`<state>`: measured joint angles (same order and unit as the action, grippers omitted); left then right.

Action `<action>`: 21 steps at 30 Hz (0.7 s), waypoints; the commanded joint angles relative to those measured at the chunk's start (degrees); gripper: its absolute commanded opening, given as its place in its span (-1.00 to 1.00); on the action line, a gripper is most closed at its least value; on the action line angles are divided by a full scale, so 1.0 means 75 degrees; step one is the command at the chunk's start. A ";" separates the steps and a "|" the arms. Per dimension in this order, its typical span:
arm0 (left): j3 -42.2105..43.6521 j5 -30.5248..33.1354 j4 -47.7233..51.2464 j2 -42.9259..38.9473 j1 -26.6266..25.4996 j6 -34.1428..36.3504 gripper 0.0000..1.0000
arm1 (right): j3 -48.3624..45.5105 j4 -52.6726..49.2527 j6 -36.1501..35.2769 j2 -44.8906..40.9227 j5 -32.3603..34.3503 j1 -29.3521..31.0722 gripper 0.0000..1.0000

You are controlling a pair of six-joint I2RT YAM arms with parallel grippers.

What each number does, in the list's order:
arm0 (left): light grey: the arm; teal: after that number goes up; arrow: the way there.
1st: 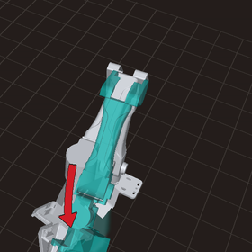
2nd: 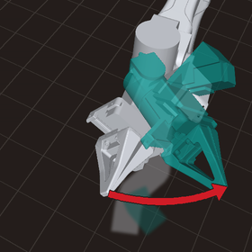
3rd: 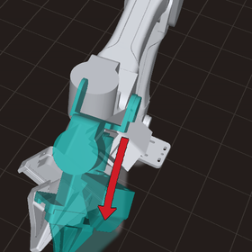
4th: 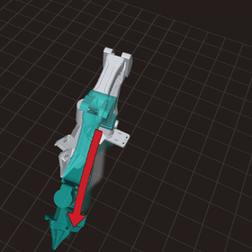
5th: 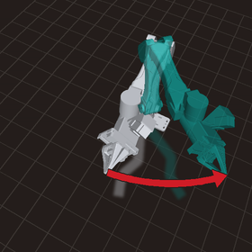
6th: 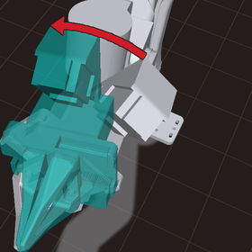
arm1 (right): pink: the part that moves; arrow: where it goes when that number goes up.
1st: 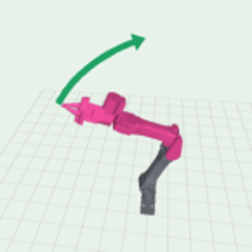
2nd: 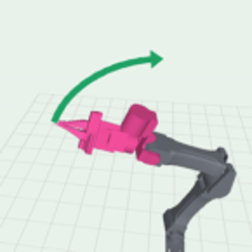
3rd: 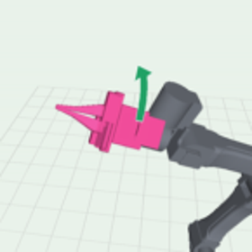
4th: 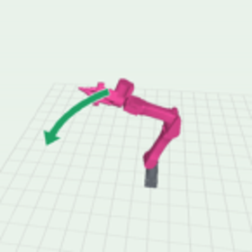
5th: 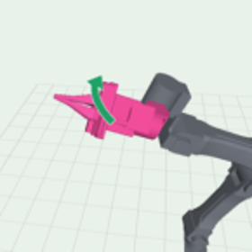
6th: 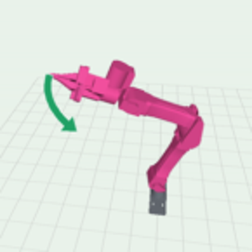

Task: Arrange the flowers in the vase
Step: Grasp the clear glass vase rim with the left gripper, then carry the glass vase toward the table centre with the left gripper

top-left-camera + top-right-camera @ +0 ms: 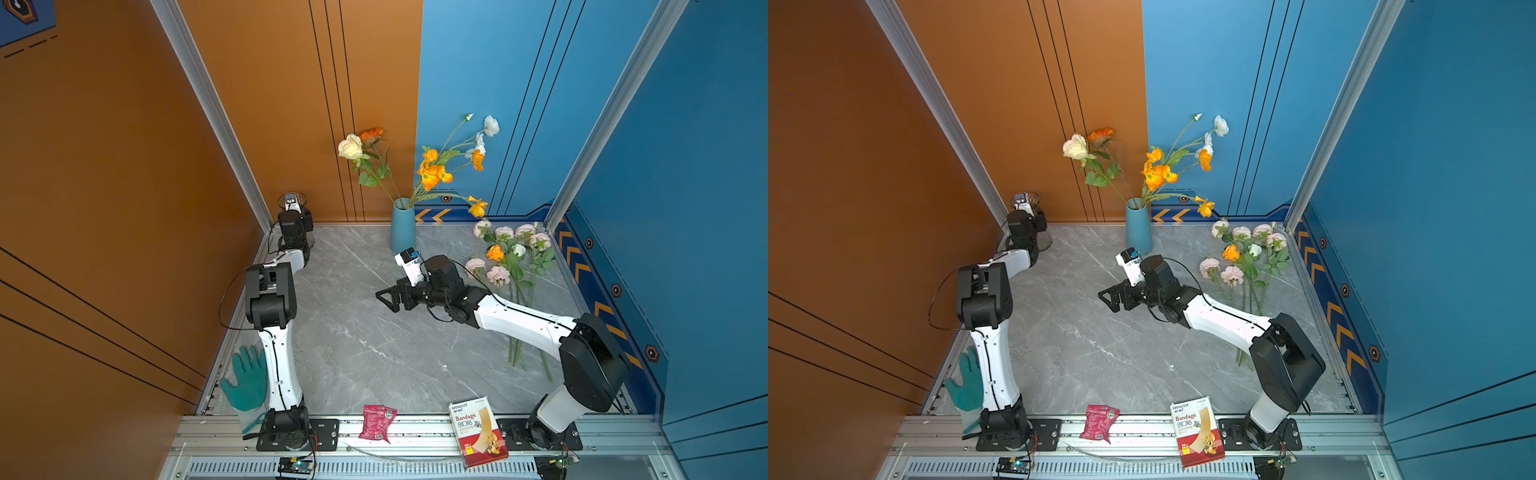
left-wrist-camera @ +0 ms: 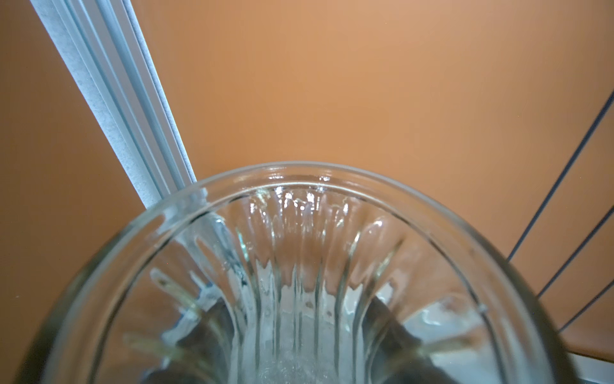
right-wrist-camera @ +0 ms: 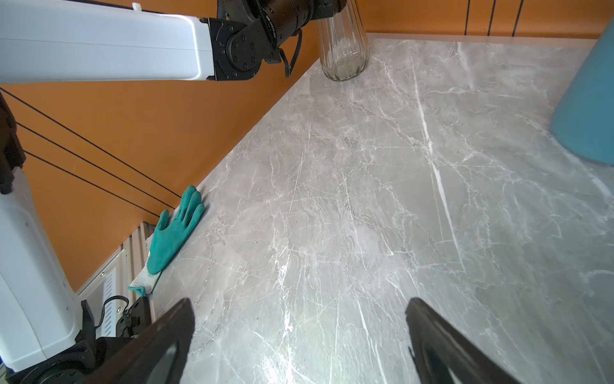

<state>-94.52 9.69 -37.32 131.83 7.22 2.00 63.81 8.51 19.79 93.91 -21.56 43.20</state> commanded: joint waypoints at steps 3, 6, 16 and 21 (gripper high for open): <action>0.0656 -0.0789 -0.0715 -0.0803 0.0040 0.0035 -0.28 | -0.0021 0.0130 0.0096 0.0035 -0.0207 0.0071 1.00; 0.1011 -0.1397 -0.0842 -0.1308 -0.0005 -0.0229 -0.37 | -0.0128 0.0216 0.0092 -0.0059 -0.0210 0.0073 1.00; 0.3463 -0.2174 -0.1207 -0.4235 -0.1437 -0.0657 -0.55 | -0.1133 0.0343 0.0059 -0.1189 -0.0004 -0.0626 1.00; 0.4986 -0.1812 -0.1647 -0.5492 -0.2912 -0.0766 -0.56 | -0.1821 -0.0204 -0.0106 -0.2114 0.0297 -0.0958 1.00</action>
<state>-60.36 -3.38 -39.11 96.82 -10.41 -2.42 52.58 9.28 19.75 81.73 -21.37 36.82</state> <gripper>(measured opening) 0.655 0.999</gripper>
